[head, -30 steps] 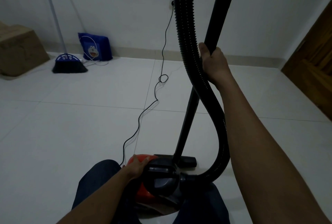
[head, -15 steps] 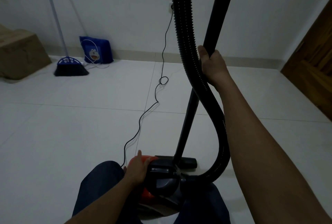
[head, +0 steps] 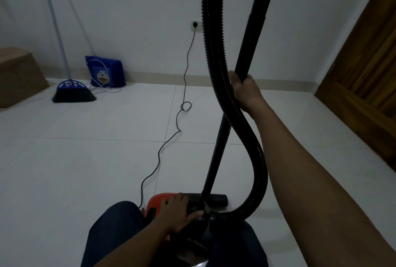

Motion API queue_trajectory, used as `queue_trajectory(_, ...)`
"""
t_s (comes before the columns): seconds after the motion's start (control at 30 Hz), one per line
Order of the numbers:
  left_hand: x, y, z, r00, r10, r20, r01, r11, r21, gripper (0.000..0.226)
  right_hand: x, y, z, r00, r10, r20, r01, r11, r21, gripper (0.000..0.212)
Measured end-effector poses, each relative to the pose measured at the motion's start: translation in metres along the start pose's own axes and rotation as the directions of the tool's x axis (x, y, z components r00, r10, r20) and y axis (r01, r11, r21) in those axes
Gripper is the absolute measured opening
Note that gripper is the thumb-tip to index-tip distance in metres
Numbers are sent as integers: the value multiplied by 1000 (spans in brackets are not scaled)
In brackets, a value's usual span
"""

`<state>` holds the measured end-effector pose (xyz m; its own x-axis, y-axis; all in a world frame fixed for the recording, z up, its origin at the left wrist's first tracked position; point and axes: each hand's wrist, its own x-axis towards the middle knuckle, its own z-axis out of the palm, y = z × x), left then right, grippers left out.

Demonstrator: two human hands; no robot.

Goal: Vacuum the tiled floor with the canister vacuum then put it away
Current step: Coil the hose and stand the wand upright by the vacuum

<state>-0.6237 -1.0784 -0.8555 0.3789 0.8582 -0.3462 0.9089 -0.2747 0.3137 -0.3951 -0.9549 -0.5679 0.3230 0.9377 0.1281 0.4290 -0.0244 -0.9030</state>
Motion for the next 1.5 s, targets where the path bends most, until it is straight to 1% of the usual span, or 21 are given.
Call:
queue_trajectory(0.03, 0, -1, -2, 1000, 13, 11, -13, 1000, -1, 99, -3, 1, -2, 1000, 9, -1, -9, 1000, 0, 68)
queue_trajectory(0.07, 0, 0, -4, 1000, 17, 19, -17, 1000, -3, 95, -5, 2, -5, 1000, 16, -7, -16, 1000, -1, 66)
queue_trajectory(0.13, 2, 0, -4, 999, 10, 31, -10, 1000, -13, 73, -7, 4, -9, 999, 23, -24, -23, 1000, -3, 62)
queue_trajectory(0.2, 2, 3, -4, 999, 3, 46, -2, 1000, -18, 65, -8, 4, -10, 999, 38, -30, -38, 999, -4, 59)
queue_trajectory(0.33, 3, 4, -7, 998, -10, 54, 11, 1000, -9, 65, -8, 7, -5, 995, 94, 42, -93, 995, -23, 51)
queue_trajectory(0.53, 16, 1, -10, 995, 5, 102, -7, 1000, 19, 61, -2, 38, 9, 988, 123, 95, -120, 992, -42, 50)
queue_trajectory(0.67, 29, 5, -16, 994, 35, 103, -38, 999, 36, 58, 0, 66, 27, 981, 152, 121, -147, 988, -50, 51)
queue_trajectory(0.77, 35, 5, -17, 993, 62, 100, -65, 997, 30, 59, 0, 83, 36, 971, 174, 166, -167, 984, -57, 52)
queue_trajectory(0.87, 36, 1, -14, 993, 71, 95, -74, 997, 20, 55, -1, 97, 41, 950, 213, 226, -199, 976, -83, 48)
queue_trajectory(0.93, 33, 2, -15, 991, 73, 116, -76, 997, 28, 54, -4, 101, 40, 935, 241, 259, -221, 970, -104, 40)
queue_trajectory(1.0, 35, 2, -21, 983, 72, 167, -75, 997, 9, 56, -4, 98, 38, 915, 283, 286, -260, 959, -116, 31)
queue_trajectory(1.1, 43, 5, -34, 963, 52, 266, -54, 999, 0, 56, -1, 93, 34, 834, 413, 364, -387, 910, -147, 20)
queue_trajectory(1.13, 42, 9, -39, 951, 51, 305, -50, 999, -12, 55, -1, 91, 31, 809, 449, 380, -419, 893, -163, 19)
queue_trajectory(1.2, 38, 17, -51, 926, 44, 374, -40, 999, -18, 50, -1, 84, 29, 788, 482, 383, -450, 875, -177, 24)
queue_trajectory(1.27, 32, 22, -62, 910, 34, 413, -21, 999, -36, 47, -2, 76, 25, 771, 503, 391, -475, 863, -172, 33)
queue_trajectory(1.3, 26, 23, -66, 906, 15, 423, 6, 999, -50, 50, -4, 69, 23, 768, 503, 397, -479, 862, -166, 34)
queue_trajectory(1.4, 3, 26, -81, 904, -51, 426, 87, 994, -67, 61, -9, 42, 7, 781, 482, 396, -445, 876, -188, 23)
queue_trajectory(1.43, -6, 28, -89, 902, -64, 426, 102, 992, -68, 61, -9, 32, 0, 784, 480, 393, -438, 877, -197, 22)
queue_trajectory(1.5, -25, 33, -116, 901, -61, 429, 104, 992, -77, 60, -12, 7, -14, 782, 491, 384, -442, 871, -214, 28)
